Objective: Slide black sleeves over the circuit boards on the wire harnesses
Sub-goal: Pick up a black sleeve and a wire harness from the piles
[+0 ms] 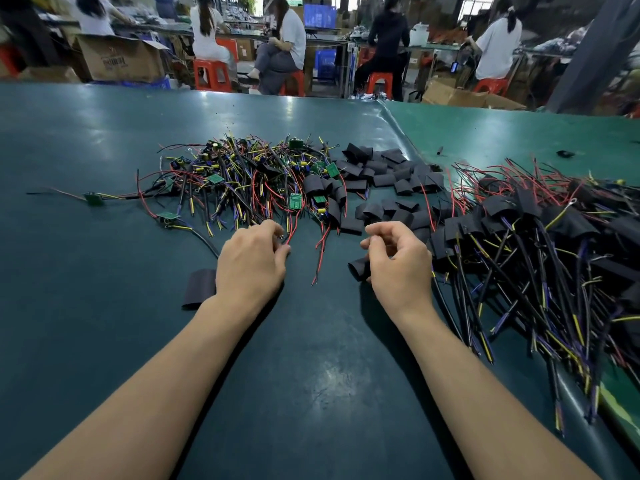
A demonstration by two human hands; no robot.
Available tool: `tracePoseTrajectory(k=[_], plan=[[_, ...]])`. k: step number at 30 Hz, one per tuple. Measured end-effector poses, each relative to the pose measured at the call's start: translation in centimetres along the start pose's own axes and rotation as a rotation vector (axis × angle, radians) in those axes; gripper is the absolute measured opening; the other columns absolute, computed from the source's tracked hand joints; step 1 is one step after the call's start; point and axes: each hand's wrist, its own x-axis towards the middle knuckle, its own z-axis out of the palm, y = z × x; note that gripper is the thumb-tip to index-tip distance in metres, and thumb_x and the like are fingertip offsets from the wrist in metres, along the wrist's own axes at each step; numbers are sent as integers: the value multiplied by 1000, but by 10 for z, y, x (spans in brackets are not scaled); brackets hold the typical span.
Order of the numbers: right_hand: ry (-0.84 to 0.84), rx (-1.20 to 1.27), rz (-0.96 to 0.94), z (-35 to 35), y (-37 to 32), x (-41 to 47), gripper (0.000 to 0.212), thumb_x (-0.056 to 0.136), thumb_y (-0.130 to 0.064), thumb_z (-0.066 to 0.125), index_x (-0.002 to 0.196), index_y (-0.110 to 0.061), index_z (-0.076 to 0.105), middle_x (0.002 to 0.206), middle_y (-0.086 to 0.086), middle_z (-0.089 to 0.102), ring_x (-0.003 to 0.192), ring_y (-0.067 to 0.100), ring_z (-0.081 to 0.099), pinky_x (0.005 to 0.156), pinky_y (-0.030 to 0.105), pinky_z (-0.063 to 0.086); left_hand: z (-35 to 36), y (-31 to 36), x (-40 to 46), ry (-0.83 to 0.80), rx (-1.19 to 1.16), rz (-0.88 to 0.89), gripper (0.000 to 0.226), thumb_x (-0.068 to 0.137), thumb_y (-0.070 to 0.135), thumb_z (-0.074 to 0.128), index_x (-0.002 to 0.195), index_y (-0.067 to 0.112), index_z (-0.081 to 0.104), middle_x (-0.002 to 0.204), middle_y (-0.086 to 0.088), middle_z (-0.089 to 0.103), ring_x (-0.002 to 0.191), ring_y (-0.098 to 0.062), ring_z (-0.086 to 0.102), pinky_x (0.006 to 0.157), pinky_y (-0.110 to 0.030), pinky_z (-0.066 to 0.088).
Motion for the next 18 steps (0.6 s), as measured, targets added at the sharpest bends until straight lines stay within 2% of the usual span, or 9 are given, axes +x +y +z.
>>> tracePoseTrajectory(k=[2, 5, 8, 12, 14, 16, 18], plan=[[2, 2, -1, 0, 1, 1, 18, 94, -5, 53, 93, -18, 66, 78, -7, 69, 58, 3, 55, 62, 43, 58, 1, 1, 1, -14, 92, -38, 23, 95, 33, 58, 108, 18, 69, 105, -8, 68, 105, -31, 57, 87, -40, 46], [2, 12, 1, 0, 2, 3, 18, 93, -6, 53, 92, -17, 66, 77, -7, 69, 57, 1, 55, 61, 38, 57, -1, 2, 2, -4, 226, -19, 25, 95, 34, 52, 102, 20, 71, 102, -4, 68, 102, -29, 59, 77, -38, 47], [-2, 5, -9, 0, 2, 3, 17, 93, -6, 53, 92, -16, 67, 77, -8, 69, 53, 0, 54, 56, 29, 53, -3, 2, 2, 9, 219, -44, 23, 91, 31, 53, 93, 15, 70, 98, -4, 67, 97, -29, 59, 73, -38, 49], [-13, -11, -18, 0, 4, 4, 17, 93, -6, 54, 93, -16, 67, 78, -6, 70, 53, 1, 54, 57, 25, 49, -8, 2, -1, 206, -5, -65, 15, 91, 25, 58, 89, 12, 66, 95, -5, 66, 91, -29, 60, 73, -35, 42], [-22, -26, -41, 0, 5, 4, 17, 93, -7, 54, 92, -19, 67, 77, -8, 70, 53, 0, 54, 54, 19, 45, -10, 3, 0, 275, -134, -10, 11, 92, 21, 59, 89, 12, 65, 89, -1, 64, 81, -26, 59, 72, -33, 40], [-31, -26, -53, 1, 6, 3, 18, 93, -8, 55, 91, -22, 66, 75, -9, 69, 52, -2, 54, 51, 11, 39, -9, 6, -3, 218, -288, 66, 7, 93, 19, 60, 89, 13, 65, 77, 8, 59, 66, -17, 54, 67, -31, 44], [-45, -31, -45, 2, 6, 4, 15, 95, -13, 55, 90, -24, 65, 72, -10, 69, 54, -3, 56, 54, 12, 42, -9, 12, -9, 100, -450, 116, 6, 92, 17, 62, 87, 19, 63, 67, 12, 54, 55, -8, 46, 59, -28, 44]])
